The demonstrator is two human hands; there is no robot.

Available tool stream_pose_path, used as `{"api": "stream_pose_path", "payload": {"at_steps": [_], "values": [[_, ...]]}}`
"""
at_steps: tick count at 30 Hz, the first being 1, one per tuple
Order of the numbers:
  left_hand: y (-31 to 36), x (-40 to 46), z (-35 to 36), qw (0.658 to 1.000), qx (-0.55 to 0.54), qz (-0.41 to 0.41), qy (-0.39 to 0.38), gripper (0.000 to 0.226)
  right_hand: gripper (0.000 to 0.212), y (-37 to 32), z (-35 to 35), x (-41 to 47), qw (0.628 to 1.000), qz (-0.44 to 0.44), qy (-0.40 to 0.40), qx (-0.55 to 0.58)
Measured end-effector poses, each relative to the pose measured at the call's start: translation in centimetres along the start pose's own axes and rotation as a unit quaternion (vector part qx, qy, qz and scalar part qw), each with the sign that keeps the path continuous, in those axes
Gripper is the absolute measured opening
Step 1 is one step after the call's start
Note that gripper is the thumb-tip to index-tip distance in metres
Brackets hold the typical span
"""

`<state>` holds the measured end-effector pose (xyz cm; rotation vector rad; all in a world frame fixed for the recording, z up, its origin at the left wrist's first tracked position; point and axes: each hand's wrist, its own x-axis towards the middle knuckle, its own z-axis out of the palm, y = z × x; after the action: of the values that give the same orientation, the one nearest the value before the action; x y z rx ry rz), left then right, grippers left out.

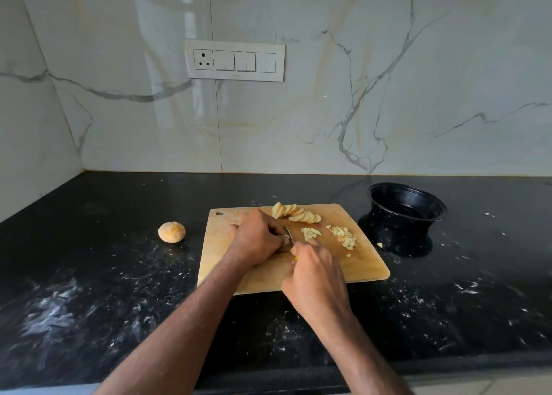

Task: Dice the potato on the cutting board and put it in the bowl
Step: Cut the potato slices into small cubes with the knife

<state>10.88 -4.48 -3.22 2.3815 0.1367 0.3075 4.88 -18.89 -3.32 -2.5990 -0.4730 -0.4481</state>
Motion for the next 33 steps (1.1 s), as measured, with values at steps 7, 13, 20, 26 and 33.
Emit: {"api": "stream_pose_path", "payload": {"at_steps": [7,13,20,26,33], "values": [[-0.3,0.1,0.5,1.000,0.021,-0.009,0.018,0.007,0.027,1.5,-1.4,-3.2,1.000,-0.018,-0.009,-0.004],[-0.6,-0.1,0.2,0.999,0.016,0.025,0.011,0.013,0.016,3.1,-2.6,-3.8,1.000,-0.001,0.015,0.012],[-0.9,-0.1,-0.2,0.994,-0.066,0.059,0.059,0.016,0.023,2.0,-1.7,-3.1,0.998,0.001,0.057,0.019],[-1.4,0.2,-0.4,0.984,-0.124,0.036,0.126,0.021,0.029,-0.1,-0.4,-1.3,0.998,-0.032,0.031,-0.034],[-1.0,0.0,0.2,0.994,-0.036,0.079,0.067,0.015,0.029,0.8,-0.3,-1.0,0.997,0.048,0.046,-0.043]]}}
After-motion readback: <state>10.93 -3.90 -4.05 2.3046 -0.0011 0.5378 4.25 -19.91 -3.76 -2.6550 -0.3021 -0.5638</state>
